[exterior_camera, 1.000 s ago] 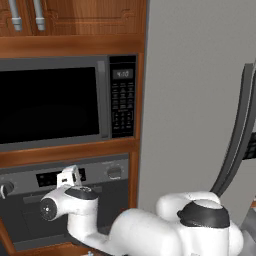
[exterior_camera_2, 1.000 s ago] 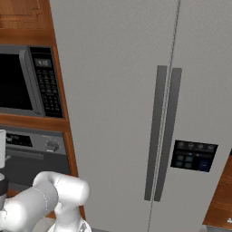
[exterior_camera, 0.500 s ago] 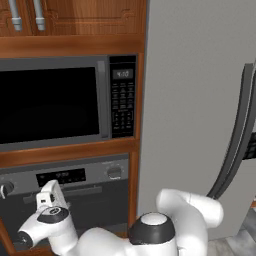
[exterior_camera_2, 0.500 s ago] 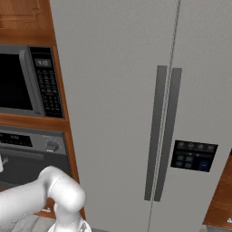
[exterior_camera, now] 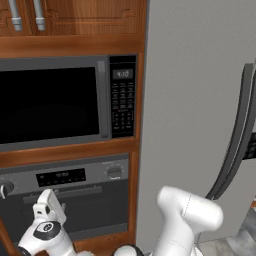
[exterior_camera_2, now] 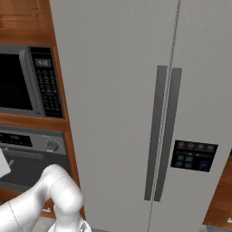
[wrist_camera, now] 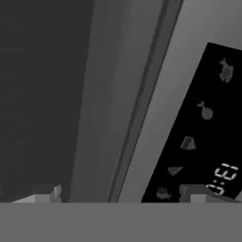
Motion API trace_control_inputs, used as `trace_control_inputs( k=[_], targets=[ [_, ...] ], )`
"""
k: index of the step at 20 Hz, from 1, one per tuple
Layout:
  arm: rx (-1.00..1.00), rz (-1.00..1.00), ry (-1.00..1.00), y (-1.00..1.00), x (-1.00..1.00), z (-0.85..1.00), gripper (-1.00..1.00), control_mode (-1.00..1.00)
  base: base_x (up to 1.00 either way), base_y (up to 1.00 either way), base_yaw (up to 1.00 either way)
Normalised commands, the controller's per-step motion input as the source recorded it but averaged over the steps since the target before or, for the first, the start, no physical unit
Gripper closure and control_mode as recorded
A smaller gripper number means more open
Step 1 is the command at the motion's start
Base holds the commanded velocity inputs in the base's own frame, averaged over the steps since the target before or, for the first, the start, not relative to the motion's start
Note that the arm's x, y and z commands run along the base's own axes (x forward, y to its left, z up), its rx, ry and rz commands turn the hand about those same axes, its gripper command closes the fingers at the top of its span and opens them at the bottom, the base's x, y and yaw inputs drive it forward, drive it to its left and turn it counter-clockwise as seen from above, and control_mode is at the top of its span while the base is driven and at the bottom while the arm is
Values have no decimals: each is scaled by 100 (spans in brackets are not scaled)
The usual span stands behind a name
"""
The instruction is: Take the fish from the oven and place it on the plate on the counter.
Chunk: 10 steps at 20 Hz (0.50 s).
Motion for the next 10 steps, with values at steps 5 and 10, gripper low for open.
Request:
trace_control_inputs(
  k=[5, 10],
  targets=[
    [4, -3, -19, 0, 43, -24, -100, -100, 0, 0, 0],
    [5, -4, -11, 5, 45, -4, -100, -100, 0, 0, 0]
  ],
)
